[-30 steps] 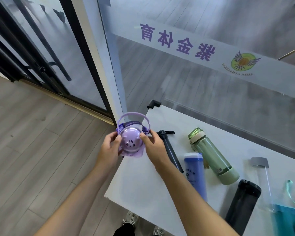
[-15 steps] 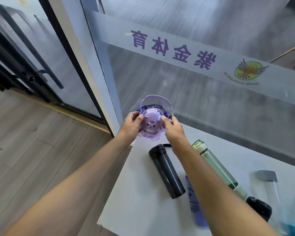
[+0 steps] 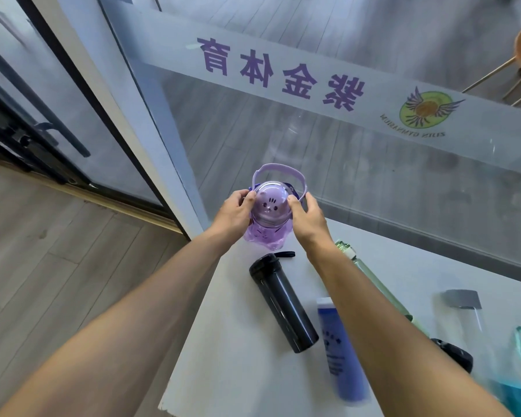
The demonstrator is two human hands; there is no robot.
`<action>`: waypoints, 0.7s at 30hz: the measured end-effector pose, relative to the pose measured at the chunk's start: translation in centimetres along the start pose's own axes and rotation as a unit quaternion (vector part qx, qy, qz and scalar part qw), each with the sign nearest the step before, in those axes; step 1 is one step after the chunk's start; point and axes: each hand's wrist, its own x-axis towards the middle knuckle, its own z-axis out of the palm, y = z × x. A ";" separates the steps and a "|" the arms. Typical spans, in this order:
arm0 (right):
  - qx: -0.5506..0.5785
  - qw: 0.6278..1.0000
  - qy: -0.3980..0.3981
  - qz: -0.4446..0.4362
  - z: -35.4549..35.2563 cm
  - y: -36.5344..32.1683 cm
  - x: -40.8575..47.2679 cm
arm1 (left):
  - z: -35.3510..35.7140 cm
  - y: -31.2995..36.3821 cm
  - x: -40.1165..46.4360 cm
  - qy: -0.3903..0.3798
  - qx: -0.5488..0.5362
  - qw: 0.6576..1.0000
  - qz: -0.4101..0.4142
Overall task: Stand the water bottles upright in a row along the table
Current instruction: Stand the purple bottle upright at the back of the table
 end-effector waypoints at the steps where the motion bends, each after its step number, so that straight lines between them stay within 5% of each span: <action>1: 0.002 1.000 0.001 -0.002 -0.1 0.0 0.1 | 0.1 0.1 0.1 -0.001 0.002 1.000 0.000; 21: -0.001 1.000 -0.002 0.009 -1.2 0.3 0.7 | 0.7 0.2 -0.4 0.000 0.052 0.998 0.017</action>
